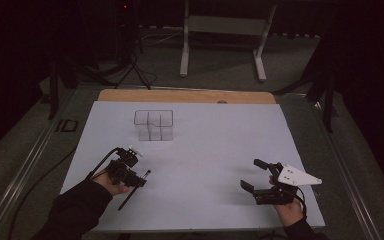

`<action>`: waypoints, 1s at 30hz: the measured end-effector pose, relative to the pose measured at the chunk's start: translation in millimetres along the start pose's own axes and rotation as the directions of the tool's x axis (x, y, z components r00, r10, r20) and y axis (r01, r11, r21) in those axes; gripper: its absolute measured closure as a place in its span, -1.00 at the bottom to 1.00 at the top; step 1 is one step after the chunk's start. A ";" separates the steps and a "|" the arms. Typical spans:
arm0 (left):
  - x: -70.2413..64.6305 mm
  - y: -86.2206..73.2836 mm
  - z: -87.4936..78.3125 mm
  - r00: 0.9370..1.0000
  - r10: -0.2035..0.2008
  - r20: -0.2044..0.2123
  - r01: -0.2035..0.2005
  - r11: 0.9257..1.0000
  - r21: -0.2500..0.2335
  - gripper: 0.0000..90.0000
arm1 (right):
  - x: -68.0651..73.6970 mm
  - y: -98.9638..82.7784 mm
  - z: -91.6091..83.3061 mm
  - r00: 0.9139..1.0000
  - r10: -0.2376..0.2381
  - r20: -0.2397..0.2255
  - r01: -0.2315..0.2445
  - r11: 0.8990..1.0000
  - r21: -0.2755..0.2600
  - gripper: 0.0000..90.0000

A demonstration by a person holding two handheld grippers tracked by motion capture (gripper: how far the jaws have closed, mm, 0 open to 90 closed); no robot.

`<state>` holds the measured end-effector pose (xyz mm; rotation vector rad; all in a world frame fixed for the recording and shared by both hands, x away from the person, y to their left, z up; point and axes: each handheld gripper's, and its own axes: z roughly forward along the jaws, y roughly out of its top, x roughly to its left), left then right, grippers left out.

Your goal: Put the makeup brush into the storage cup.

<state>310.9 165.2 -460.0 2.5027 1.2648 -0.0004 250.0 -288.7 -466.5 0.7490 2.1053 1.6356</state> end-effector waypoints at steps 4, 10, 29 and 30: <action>2.4 2.3 6.1 1.000 0.001 -0.006 -0.001 1.000 0.025 0.20 | 1.9 0.7 1.3 1.000 -0.006 -0.006 0.006 1.000 0.001 -0.71; 4.5 2.6 14.6 1.000 0.009 -0.007 -0.009 0.998 0.056 0.44 | 1.5 0.7 0.9 1.000 -0.003 -0.005 0.003 1.000 -0.001 -0.71; 4.0 10.1 30.5 0.997 0.050 -0.060 -0.040 0.987 0.157 0.82 | 1.1 0.7 0.1 1.000 0.002 -0.006 -0.002 1.000 0.000 -0.71; 3.9 10.3 30.6 0.997 0.057 -0.058 -0.047 0.986 0.158 0.86 | 1.1 0.7 0.0 1.000 0.003 -0.006 -0.003 1.000 0.000 -0.70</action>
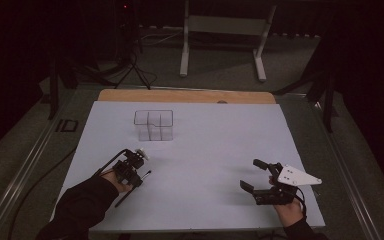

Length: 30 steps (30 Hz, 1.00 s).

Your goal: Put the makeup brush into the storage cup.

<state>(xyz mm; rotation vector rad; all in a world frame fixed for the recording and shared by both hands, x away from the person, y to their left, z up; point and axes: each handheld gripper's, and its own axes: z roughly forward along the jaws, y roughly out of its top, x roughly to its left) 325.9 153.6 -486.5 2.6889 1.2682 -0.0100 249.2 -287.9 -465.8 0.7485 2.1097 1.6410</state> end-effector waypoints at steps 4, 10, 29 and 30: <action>-1.2 1.0 0.3 0.999 0.033 -0.006 -0.033 0.999 0.007 0.88 | -0.9 -0.5 0.3 1.000 0.006 0.002 -0.006 1.000 0.003 -0.70; -5.8 -2.2 -6.4 0.994 0.105 0.013 -0.105 0.994 -0.026 0.89 | -0.6 -0.1 -0.4 1.000 0.004 0.008 -0.005 1.000 0.003 -0.70; -7.5 -19.1 -68.9 0.991 0.125 0.036 -0.098 0.899 -0.426 0.88 | -1.5 -1.0 0.1 1.000 0.009 0.008 -0.009 1.000 0.008 -0.70; -7.8 -19.7 -70.3 0.990 0.138 0.039 -0.107 0.890 -0.444 0.88 | -1.6 -1.1 0.1 1.000 0.011 0.007 -0.011 1.000 0.007 -0.70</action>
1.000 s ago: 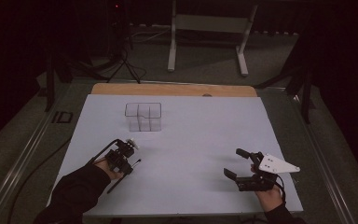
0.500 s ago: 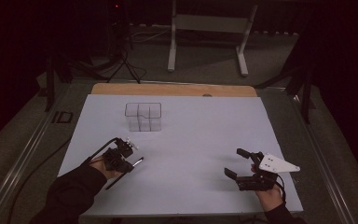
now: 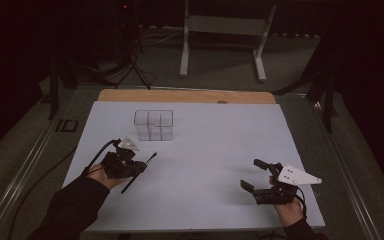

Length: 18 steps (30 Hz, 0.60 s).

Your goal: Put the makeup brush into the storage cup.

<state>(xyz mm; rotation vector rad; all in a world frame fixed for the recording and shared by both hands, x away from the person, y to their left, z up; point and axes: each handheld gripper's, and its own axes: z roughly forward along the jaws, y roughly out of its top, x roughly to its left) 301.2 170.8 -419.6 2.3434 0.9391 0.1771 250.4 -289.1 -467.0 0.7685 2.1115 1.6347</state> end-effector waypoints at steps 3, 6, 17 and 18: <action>-0.6 1.5 -4.7 1.000 -0.007 0.011 0.008 0.999 -0.043 0.88 | 0.1 0.0 0.2 1.000 0.000 -0.001 0.000 1.000 0.002 -0.70; -0.5 1.9 -8.8 1.000 -0.011 0.018 0.013 0.997 -0.081 0.88 | 0.6 0.1 0.1 1.000 -0.001 -0.004 0.001 1.000 0.003 -0.70; -7.7 8.9 -29.3 0.999 0.010 0.045 0.001 0.969 -0.248 0.88 | 0.7 0.0 0.3 1.000 0.002 -0.003 -0.002 1.000 0.004 -0.70; -8.4 9.5 -30.2 0.999 0.009 0.042 0.002 0.967 -0.254 0.88 | 0.9 0.1 0.2 1.000 0.001 -0.002 -0.001 1.000 0.004 -0.70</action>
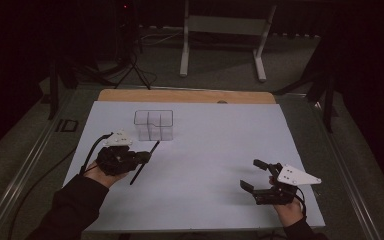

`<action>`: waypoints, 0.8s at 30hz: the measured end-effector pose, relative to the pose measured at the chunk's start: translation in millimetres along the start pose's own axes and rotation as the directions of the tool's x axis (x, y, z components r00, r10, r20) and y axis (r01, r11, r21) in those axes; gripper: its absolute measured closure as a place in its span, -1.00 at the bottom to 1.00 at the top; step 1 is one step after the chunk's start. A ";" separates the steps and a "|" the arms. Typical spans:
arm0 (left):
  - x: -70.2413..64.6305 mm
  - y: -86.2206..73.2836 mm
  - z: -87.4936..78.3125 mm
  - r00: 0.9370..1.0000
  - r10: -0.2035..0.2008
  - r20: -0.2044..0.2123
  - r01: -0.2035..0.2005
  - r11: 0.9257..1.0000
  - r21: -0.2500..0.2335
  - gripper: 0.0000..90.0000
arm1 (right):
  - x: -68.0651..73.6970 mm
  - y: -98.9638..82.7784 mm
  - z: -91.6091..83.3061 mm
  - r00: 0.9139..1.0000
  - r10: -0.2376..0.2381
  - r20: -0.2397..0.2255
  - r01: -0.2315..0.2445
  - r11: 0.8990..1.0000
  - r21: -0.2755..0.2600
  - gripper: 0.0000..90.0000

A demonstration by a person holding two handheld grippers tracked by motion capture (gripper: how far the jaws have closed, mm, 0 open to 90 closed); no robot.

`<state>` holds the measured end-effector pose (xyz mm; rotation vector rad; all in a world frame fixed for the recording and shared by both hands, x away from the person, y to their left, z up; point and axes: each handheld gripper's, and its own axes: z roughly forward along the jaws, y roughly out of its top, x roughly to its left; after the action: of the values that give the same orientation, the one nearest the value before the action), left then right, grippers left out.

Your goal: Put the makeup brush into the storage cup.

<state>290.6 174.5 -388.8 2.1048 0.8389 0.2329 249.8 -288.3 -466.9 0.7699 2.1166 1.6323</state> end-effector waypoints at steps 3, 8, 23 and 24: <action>-2.7 5.1 -3.4 1.000 0.005 0.002 -0.005 1.000 -0.016 0.88 | 0.0 0.1 0.1 1.000 0.001 -0.001 -0.001 1.000 -0.001 -0.70; -4.8 10.2 -6.1 1.000 0.009 0.007 -0.009 0.998 -0.069 0.88 | 0.2 0.0 0.2 1.000 0.001 -0.004 -0.001 1.000 -0.001 -0.70; 3.0 26.0 -12.9 0.999 -0.019 -0.027 0.012 0.972 -0.235 0.88 | 0.6 0.3 -0.1 1.000 -0.005 -0.003 0.005 1.000 0.000 -0.70; 3.2 26.8 -12.9 0.999 -0.020 -0.031 0.012 0.970 -0.241 0.88 | 0.6 0.3 -0.1 1.000 -0.007 -0.002 0.007 1.000 0.000 -0.70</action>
<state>300.3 173.4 -360.5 1.8710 0.8041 0.3445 249.3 -288.0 -466.5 0.7609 2.1185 1.6304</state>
